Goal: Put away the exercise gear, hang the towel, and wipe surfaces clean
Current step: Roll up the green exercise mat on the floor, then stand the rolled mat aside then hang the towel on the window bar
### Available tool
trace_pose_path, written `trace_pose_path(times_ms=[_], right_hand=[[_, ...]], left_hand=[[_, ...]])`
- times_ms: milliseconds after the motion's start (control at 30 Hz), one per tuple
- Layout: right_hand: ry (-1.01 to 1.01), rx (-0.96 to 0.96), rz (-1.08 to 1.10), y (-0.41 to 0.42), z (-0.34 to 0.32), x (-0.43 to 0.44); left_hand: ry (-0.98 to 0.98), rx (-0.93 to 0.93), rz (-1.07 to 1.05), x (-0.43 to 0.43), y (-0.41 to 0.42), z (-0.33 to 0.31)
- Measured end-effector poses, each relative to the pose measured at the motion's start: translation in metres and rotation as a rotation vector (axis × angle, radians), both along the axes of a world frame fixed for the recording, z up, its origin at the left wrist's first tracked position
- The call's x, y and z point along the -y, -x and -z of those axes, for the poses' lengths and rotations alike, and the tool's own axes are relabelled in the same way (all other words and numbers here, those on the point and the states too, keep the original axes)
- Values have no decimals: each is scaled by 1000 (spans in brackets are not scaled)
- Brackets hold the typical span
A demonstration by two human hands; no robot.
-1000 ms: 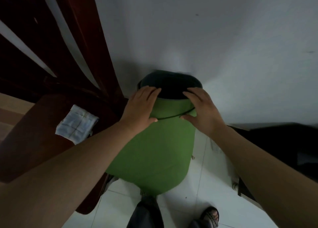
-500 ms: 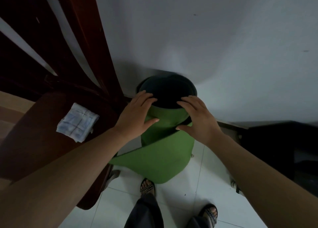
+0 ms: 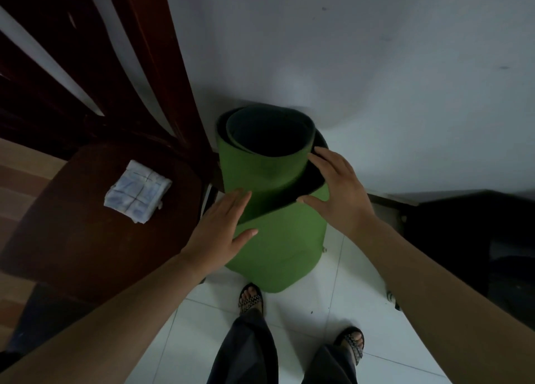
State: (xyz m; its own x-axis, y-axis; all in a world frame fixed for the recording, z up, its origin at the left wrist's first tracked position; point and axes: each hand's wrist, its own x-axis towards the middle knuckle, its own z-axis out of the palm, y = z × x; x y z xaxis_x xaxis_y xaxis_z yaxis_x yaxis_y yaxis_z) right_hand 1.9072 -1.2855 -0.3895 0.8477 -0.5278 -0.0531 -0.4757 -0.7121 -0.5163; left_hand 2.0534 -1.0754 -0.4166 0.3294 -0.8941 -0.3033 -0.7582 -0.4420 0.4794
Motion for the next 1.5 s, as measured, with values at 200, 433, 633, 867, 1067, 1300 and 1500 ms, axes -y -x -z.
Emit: trace_pose_path(times_ms=[200, 433, 633, 867, 1067, 1300, 1500], right_hand=[[-161, -69, 108, 28, -43, -28], [-271, -152, 252, 75, -130, -85], [-296, -99, 404, 112, -197, -131], [-288, -38, 520, 162, -243, -151], [-297, -45, 692, 242, -259, -173], [-287, -7, 843, 343, -275, -223], [-259, 32, 922, 442, -290, -277]], left_hand=[[-4, -31, 11, 9, 3, -54], [35, -106, 93, 7, 22, -155], [48, -112, 189, 2, 47, -221], [6, -120, 337, 14, 94, -265], [-34, -111, 521, 27, 161, -276], [0, -108, 664, 21, 273, -294], [41, -117, 739, -15, 387, -314]])
